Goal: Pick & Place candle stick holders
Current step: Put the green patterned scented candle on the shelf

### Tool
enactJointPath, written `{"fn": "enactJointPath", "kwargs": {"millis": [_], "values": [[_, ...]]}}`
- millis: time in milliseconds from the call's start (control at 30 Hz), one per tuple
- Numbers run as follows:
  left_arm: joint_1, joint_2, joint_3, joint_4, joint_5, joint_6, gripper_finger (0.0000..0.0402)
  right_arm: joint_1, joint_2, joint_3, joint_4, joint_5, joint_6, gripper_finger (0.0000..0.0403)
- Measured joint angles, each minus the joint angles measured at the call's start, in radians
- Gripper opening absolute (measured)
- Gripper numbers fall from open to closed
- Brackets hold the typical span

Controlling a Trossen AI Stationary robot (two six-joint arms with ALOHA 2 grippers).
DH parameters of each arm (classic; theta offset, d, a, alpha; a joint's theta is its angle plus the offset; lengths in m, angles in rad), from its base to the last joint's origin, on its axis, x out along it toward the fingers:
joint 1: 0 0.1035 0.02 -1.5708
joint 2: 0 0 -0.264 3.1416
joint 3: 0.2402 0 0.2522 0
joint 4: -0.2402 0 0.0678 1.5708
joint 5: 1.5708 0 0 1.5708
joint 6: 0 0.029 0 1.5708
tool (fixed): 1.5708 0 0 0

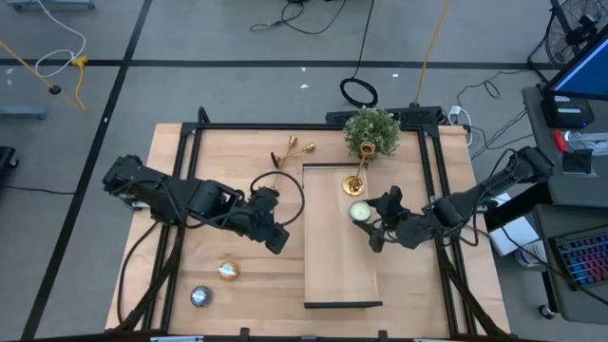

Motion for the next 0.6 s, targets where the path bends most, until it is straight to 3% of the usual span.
{"fn": "enactJointPath", "kwargs": {"millis": [300,600], "values": [[0.0,0.0,0.0,0.015,-0.028,0.006,0.0253,-0.026,0.0,-0.002,-0.046,-0.003,0.049,0.029],[0.0,0.0,0.0,0.032,-0.051,0.018,0.0253,-0.042,0.001,-0.068,0.024,-0.006,0.118,0.029]]}}
